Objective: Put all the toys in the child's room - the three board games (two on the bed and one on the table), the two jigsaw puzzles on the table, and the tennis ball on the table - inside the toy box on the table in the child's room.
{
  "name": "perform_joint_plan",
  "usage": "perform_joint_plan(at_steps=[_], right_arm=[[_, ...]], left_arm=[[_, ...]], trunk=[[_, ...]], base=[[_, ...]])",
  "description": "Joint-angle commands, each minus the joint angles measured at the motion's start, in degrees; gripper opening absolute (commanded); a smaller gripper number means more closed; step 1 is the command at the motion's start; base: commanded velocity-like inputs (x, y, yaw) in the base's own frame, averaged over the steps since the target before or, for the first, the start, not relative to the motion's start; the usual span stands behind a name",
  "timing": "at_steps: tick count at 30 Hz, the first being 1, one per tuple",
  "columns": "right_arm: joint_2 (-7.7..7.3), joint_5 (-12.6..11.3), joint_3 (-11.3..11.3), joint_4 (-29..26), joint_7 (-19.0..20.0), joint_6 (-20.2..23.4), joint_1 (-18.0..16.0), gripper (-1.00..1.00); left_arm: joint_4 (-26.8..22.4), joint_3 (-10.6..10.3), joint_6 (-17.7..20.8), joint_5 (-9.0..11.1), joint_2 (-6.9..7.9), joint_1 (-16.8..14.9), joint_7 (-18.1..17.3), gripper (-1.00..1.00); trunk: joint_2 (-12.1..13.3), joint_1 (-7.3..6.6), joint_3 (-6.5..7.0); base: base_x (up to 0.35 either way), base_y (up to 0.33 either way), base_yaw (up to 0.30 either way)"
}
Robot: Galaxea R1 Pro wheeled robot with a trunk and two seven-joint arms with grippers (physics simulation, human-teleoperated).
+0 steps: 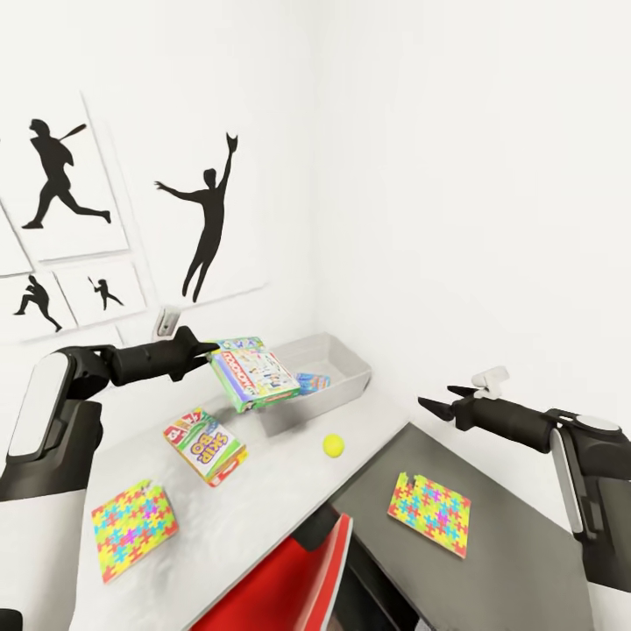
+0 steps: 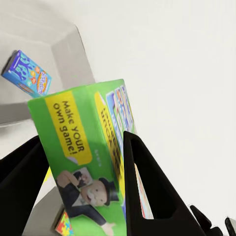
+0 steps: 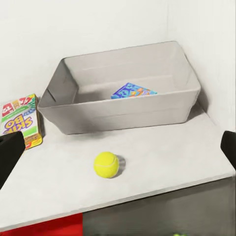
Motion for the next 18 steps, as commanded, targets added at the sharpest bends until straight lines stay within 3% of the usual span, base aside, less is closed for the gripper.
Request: perform_joint_plan(at_steps=[1,8,18], right_arm=[[0.04,0.51,-0.06,-0.03,0.56,0.25,-0.09,1.00],[0.09,0.51,-0.05,-0.04,0.55,0.27,-0.08,1.00],[0.05,0.51,-0.05,-0.02,0.60,0.27,-0.08,1.00]], left_arm=[[-0.06,0.11,-0.01,0.83,0.08,-0.03,0.66,-1.00],[-0.12,1.80,0.07,1.18,1.16,0.33,0.42,-1.00],[-0.32,2.52,0.17,1.37,1.34,0.91,0.25,-1.00]], trunk=[[-0.13,0.03,-0.12],[-0.13,0.03,-0.12],[-0.13,0.03,-0.12]], base=[[0.000,0.000,-0.294],[0.000,0.000,-0.294],[0.000,0.000,-0.295]])
